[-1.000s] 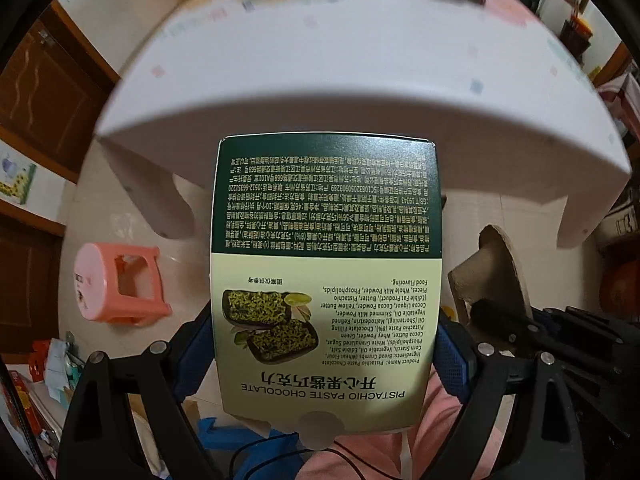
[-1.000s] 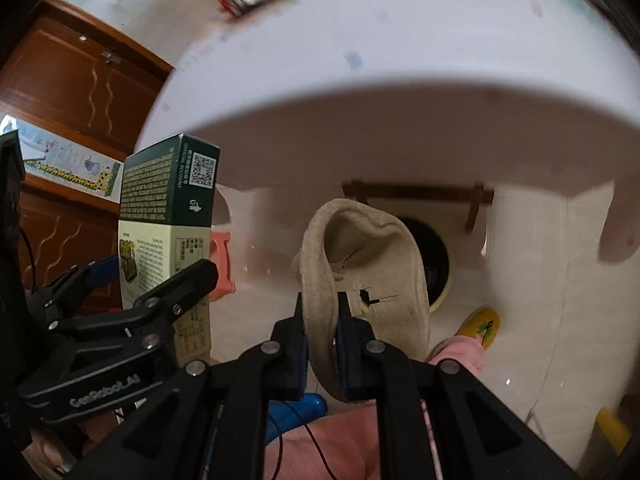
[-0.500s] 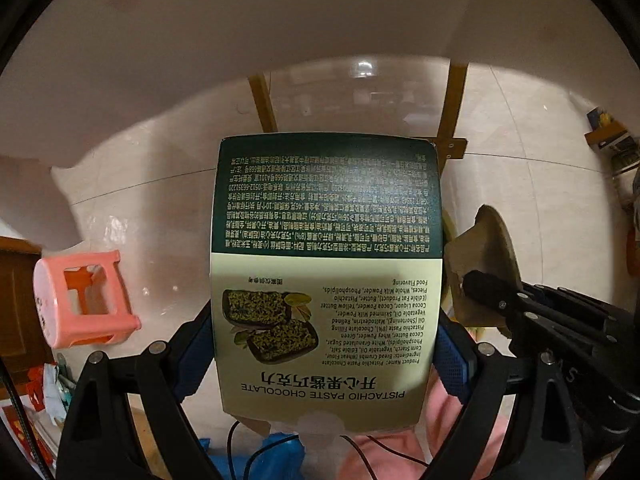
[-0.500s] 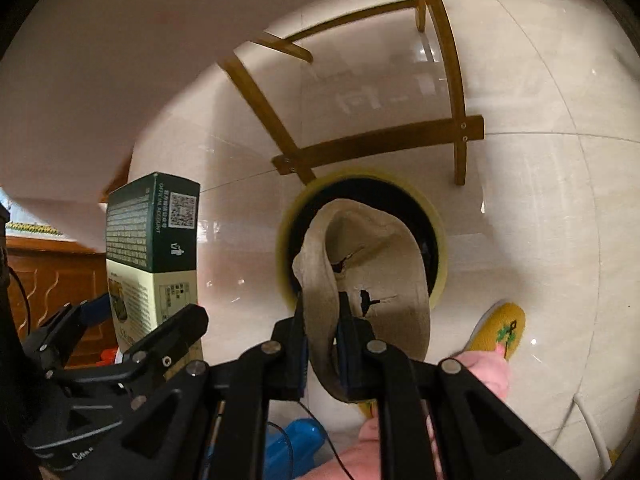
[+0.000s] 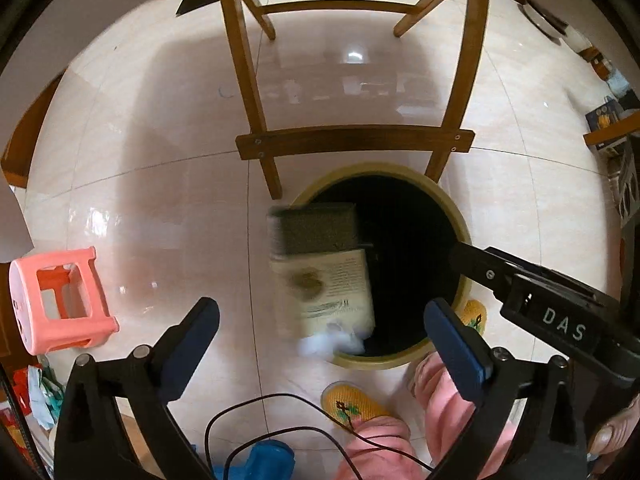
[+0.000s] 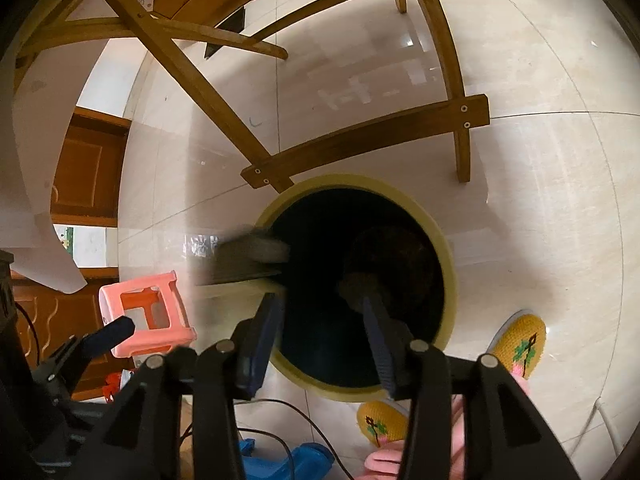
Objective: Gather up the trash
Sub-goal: 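Open both grippers over the bin, dropping the box and cup, then raise both tools back over the table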
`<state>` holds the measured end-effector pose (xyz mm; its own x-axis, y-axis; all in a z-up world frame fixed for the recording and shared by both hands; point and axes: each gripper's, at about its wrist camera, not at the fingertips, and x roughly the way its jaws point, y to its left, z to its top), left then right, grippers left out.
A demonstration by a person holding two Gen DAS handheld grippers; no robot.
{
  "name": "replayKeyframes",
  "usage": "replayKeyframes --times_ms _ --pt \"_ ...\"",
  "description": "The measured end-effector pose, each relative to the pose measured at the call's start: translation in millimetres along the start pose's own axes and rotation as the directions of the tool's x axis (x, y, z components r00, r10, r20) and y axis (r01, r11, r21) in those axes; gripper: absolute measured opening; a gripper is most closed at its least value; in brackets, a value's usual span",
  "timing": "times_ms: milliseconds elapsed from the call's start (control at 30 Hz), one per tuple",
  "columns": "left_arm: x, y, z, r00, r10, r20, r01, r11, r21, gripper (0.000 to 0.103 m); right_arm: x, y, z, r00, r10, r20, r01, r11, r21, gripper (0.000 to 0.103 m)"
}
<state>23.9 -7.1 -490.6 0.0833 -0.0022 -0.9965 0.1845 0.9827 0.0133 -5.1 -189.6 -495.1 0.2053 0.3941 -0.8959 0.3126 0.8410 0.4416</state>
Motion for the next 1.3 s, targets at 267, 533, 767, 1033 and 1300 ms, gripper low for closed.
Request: replayKeyframes --times_ms 267,533,767,1033,1300 --pt "-18.4 6.0 -5.2 1.000 0.004 0.014 -0.004 1.000 -0.012 0.102 -9.6 3.6 1.7 1.000 -0.025 -0.002 0.025 1.000 -0.015 0.045" --pt "-82.6 21.2 -15.5 0.999 0.009 0.031 -0.007 0.997 -0.072 0.102 -53.2 31.4 -5.8 0.999 -0.040 -0.010 0.039 0.997 -0.073 0.044" --pt "-166.6 32.9 -27.4 0.992 0.106 0.072 -0.099 0.991 -0.095 0.101 -114.6 75.5 -17.2 0.998 -0.066 0.018 0.068 0.986 -0.155 0.044" --pt "-276.3 39.5 -38.3 0.987 0.125 0.105 -0.113 0.987 -0.116 0.090 -204.1 129.0 -30.6 0.998 -0.026 0.054 0.037 0.975 -0.220 0.045" --pt "-359.6 35.1 -40.0 0.976 0.096 0.194 -0.081 0.993 -0.086 0.085 -293.8 180.1 -33.9 0.988 0.016 0.153 0.031 0.953 -0.301 0.045"
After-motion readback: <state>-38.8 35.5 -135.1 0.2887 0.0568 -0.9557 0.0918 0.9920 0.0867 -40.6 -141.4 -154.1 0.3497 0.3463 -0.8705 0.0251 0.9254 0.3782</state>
